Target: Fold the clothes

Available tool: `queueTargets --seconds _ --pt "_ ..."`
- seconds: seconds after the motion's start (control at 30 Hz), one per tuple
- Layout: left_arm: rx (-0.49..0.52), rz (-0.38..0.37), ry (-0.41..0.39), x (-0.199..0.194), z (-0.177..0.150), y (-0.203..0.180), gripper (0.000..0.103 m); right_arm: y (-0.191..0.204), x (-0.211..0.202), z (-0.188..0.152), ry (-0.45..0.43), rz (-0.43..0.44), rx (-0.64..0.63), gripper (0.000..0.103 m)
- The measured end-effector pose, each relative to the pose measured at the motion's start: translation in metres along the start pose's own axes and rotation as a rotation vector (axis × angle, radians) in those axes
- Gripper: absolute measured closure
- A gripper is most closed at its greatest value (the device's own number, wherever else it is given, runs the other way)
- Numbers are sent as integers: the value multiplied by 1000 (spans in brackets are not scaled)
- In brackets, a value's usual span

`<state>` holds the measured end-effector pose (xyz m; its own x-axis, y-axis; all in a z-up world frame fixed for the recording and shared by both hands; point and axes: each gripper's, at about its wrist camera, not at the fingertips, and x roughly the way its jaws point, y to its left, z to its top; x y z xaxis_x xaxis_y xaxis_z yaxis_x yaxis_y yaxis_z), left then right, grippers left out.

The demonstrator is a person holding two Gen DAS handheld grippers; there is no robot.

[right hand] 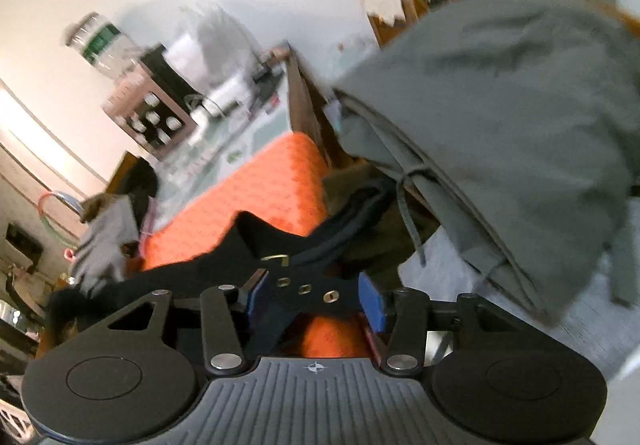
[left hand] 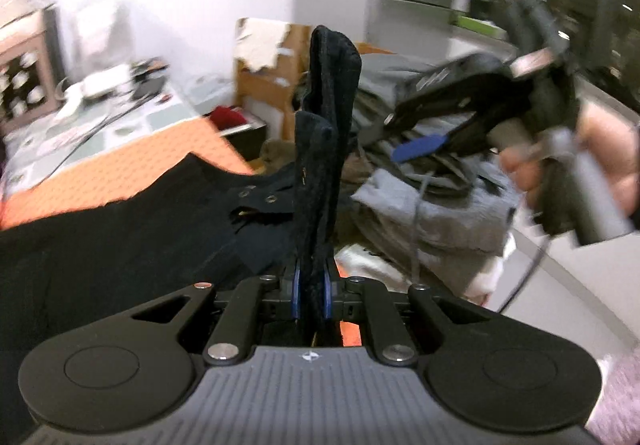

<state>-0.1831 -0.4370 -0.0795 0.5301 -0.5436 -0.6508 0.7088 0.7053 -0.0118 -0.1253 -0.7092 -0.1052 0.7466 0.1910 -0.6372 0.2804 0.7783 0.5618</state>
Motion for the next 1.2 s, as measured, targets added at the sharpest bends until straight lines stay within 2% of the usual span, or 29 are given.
queueTargets --seconds 0.23,0.33,0.43,0.47,0.5,0.6,0.73,0.93,1.07,1.2 --pt "-150 133 10 -8 1 -26 91 -21 89 9 130 31 50 51" --pt "-208 189 11 -11 -1 -36 91 -20 112 9 172 57 36 51" --pt "-252 234 4 -17 -2 -43 91 -16 125 11 170 81 -5 52" --pt "-266 250 1 -19 -2 -44 91 -13 125 13 163 90 -20 65" --pt "-278 262 -4 -20 -3 -45 91 -8 123 16 155 101 -46 84" --pt "-323 309 -31 -30 -4 -46 91 10 115 26 131 133 -126 93" --pt "-414 375 -85 -54 -8 -42 91 57 89 41 81 178 -254 94" --pt "-638 483 -198 -104 -22 -15 91 142 73 48 59 286 -404 94" --pt "-798 534 -247 -129 -41 11 91 202 78 33 64 326 -522 95" --pt "-874 569 -263 -138 -63 37 91 259 107 -2 99 309 -670 94"
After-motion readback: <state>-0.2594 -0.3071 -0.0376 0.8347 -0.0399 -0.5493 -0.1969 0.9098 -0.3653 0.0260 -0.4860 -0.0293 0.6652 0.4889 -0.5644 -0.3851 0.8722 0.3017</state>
